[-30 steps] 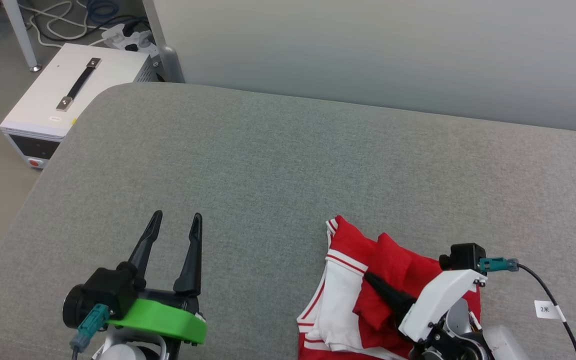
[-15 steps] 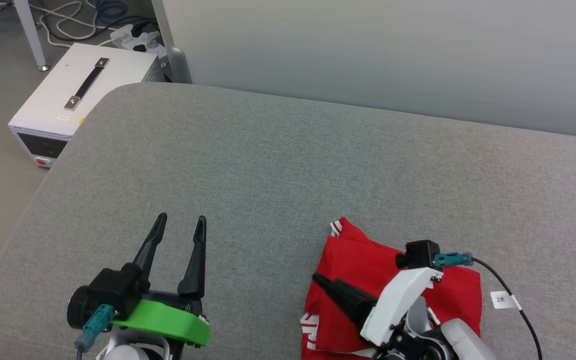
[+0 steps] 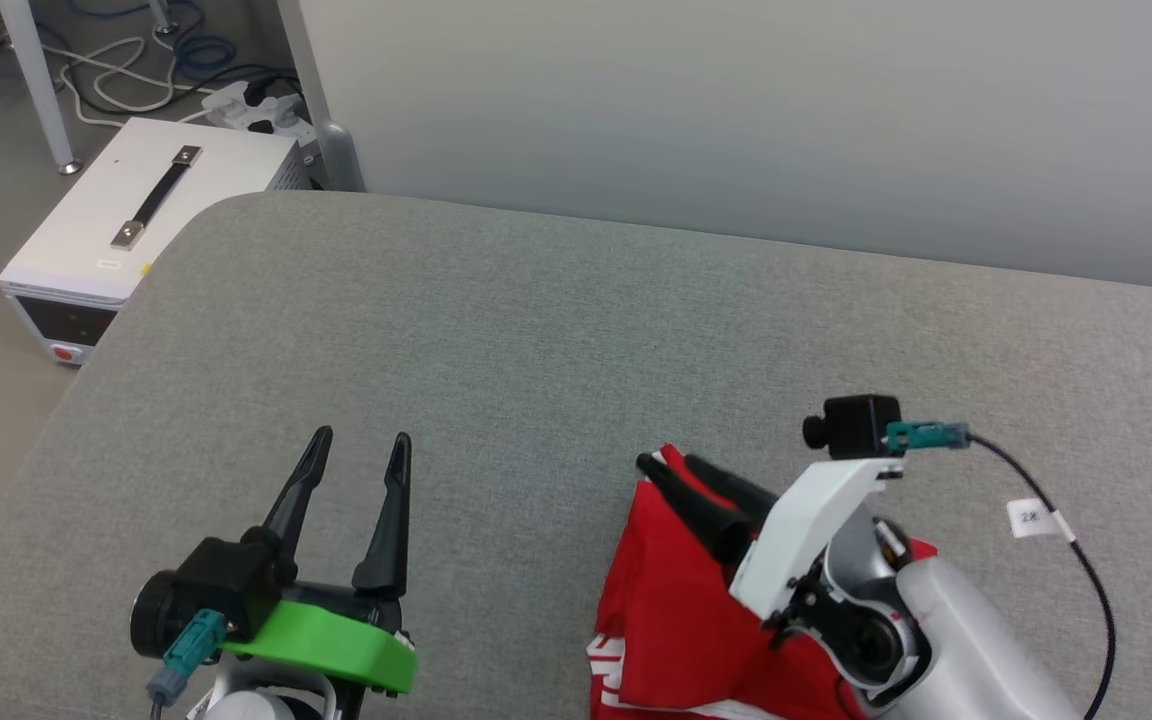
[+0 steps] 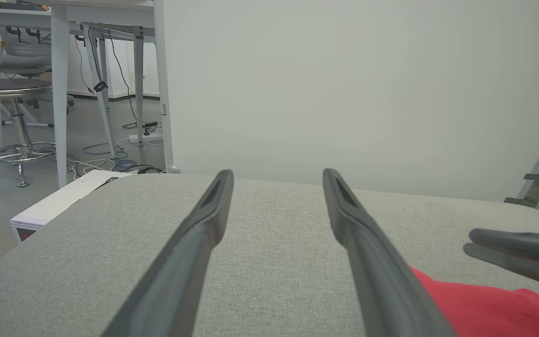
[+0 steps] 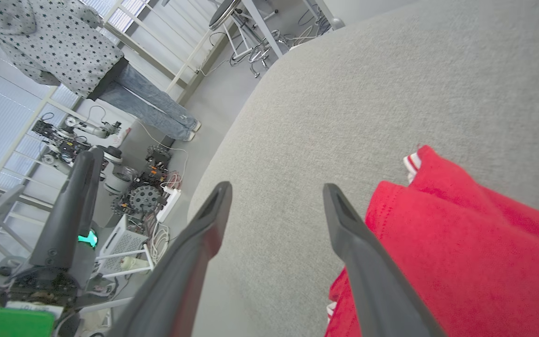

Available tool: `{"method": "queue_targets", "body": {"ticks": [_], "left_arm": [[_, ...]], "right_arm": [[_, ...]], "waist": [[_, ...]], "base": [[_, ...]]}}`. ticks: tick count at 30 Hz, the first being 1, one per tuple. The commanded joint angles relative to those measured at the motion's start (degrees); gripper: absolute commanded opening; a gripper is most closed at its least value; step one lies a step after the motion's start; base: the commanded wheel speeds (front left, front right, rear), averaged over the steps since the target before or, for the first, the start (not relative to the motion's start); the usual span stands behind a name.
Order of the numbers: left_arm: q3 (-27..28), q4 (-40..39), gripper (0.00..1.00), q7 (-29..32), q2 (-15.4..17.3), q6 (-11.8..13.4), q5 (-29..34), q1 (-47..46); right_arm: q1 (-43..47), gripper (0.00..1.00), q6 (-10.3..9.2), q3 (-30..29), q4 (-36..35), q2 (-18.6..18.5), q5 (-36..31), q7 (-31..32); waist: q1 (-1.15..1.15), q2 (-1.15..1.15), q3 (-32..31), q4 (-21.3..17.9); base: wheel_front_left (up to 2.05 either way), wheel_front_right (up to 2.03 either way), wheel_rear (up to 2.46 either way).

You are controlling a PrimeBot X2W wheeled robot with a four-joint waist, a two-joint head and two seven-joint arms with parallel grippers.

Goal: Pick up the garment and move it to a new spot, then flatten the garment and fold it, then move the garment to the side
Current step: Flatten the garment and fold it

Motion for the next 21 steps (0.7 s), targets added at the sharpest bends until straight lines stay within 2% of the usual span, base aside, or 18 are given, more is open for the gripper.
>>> {"method": "queue_targets", "body": {"ticks": [1, 6, 14, 16, 21], "left_arm": [[0.1, -0.1, 1.00, -0.3, 0.2, -0.2, -0.4, 1.0], [-0.3, -0.6, 1.00, -0.3, -0.2, -0.2, -0.6, 0.5], [-1.1, -1.5, 1.00, -0.3, -0.7, -0.2, -0.9, -0.2], [-1.2, -1.7, 1.00, -0.3, -0.8, -0.2, -1.0, -0.2], [-1.7, -1.9, 1.00, -0.3, -0.8, -0.2, -1.2, -0.3]], "right_arm": [[-1.6, 1.00, -0.04, -0.9, -1.3, -1.6, -3.6, -0.4], [-3.4, 1.00, -0.04, -2.3, -6.8, -9.7, -18.8, -3.7], [0.3, 1.00, -0.04, -8.8, -13.0, -17.9, -30.2, -12.3], [2.2, 1.00, -0.04, -11.2, -14.0, -18.4, -32.0, -14.4], [7.8, 1.00, -0.04, -17.7, -16.7, -17.1, -35.2, -19.0]], "waist": [[0.00, 0.00, 0.0, -0.8], [0.00, 0.00, 0.5, -2.5], [0.00, 0.00, 1.3, -5.3], [0.00, 0.00, 1.5, -5.9], [0.00, 0.00, 2.2, -7.4]], "base": [[0.00, 0.00, 0.00], [0.00, 0.00, 0.00], [0.00, 0.00, 0.00], [0.00, 0.00, 0.00], [0.00, 0.00, 0.00]]}}
